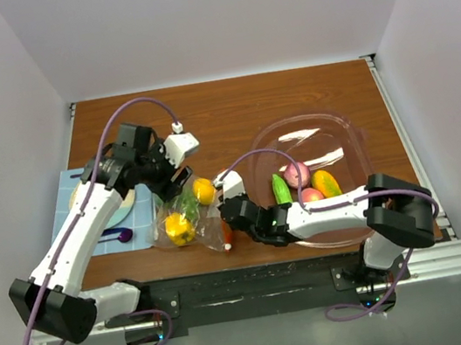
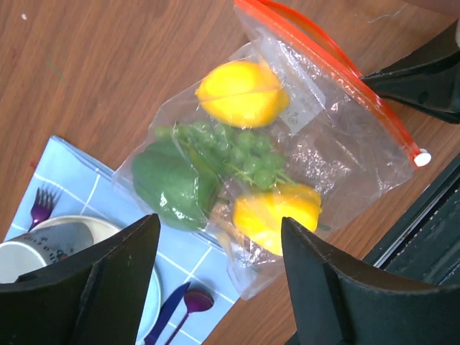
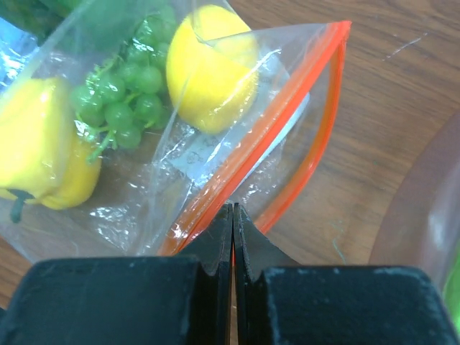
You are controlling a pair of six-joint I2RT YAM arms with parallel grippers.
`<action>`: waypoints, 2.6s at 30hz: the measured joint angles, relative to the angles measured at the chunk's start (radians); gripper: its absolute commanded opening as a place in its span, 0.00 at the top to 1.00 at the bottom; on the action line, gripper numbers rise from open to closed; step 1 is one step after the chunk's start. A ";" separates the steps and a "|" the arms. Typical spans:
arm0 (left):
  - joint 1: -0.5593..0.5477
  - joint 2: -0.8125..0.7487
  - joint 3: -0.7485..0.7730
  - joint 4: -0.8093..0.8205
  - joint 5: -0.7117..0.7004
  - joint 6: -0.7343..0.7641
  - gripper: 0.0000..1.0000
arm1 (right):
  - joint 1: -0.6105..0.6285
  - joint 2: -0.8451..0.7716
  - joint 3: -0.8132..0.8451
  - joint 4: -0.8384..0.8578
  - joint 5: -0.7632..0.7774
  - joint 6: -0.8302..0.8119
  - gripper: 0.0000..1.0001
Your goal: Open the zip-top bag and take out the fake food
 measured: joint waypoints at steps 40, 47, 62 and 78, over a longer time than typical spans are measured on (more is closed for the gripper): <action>-0.022 0.500 -0.097 0.388 -0.193 -0.018 0.43 | 0.036 0.036 0.194 -0.256 0.137 -0.118 1.00; -0.022 0.498 -0.101 0.389 -0.188 -0.011 0.44 | 0.013 0.042 0.167 -0.179 0.089 -0.119 1.00; -0.026 0.463 -0.107 0.338 -0.135 -0.014 0.47 | -0.011 0.229 0.135 0.020 -0.063 -0.101 0.20; -0.098 0.422 -0.142 0.297 -0.108 -0.022 0.48 | -0.013 0.293 0.168 0.105 -0.089 -0.058 0.24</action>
